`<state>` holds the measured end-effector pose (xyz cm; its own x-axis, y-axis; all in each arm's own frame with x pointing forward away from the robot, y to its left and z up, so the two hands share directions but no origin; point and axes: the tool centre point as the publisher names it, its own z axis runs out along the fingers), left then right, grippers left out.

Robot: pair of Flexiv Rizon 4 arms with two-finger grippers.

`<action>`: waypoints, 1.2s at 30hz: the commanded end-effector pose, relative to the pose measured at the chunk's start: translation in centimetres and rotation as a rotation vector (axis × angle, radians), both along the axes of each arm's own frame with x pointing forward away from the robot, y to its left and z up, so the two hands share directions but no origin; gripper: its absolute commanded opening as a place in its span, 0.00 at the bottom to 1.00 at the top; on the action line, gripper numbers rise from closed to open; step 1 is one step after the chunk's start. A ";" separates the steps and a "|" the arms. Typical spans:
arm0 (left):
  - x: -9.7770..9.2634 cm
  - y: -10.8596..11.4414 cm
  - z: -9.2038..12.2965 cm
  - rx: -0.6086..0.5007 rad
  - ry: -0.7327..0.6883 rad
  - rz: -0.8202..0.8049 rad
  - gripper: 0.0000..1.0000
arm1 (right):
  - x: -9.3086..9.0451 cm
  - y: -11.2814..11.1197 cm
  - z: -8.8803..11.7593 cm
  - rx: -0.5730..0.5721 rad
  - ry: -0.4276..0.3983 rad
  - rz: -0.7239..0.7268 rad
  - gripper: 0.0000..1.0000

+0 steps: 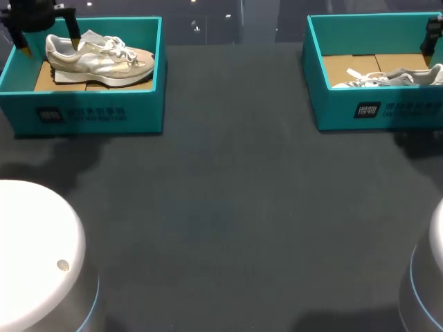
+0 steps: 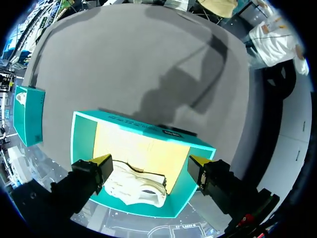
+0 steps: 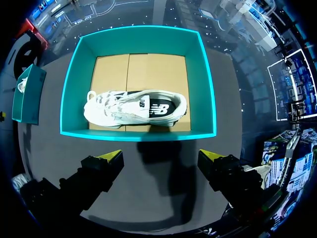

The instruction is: Take the shoe out of the shoebox, open the shoe tongue, remove and reinsert the insole, then place the shoe into the shoebox

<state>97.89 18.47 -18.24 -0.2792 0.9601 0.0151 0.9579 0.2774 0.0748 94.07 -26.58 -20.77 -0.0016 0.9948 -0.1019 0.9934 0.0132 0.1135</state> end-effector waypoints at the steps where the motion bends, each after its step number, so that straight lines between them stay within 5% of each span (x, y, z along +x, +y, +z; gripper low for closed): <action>1: 3.0 2.0 0.0 0.013 0.053 -0.021 1.00 | -0.1 0.0 0.0 -0.002 -0.001 -0.001 1.00; 8: 8.8 6.0 0.1 0.028 -0.026 -0.053 1.00 | -0.1 0.0 0.0 -0.002 -0.001 -0.001 1.00; 19: 8.8 6.0 0.1 0.028 -0.026 -0.053 1.00 | -0.1 0.0 0.0 -0.002 -0.001 -0.001 1.00; 25: 13.0 8.0 -1.3 -0.006 -0.030 -0.197 1.00 | -0.1 0.0 0.0 -0.002 -0.001 -0.001 1.00; 36: 17.5 9.0 -5.0 0.014 -0.013 -0.272 1.00 | -0.1 0.0 0.0 -0.002 -0.001 -0.001 1.00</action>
<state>112.90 27.53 -22.45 -0.0161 0.9995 0.0265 0.9932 0.0129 0.1153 94.07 -26.58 -20.74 -0.0017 0.9948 -0.1018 0.9935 0.0133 0.1134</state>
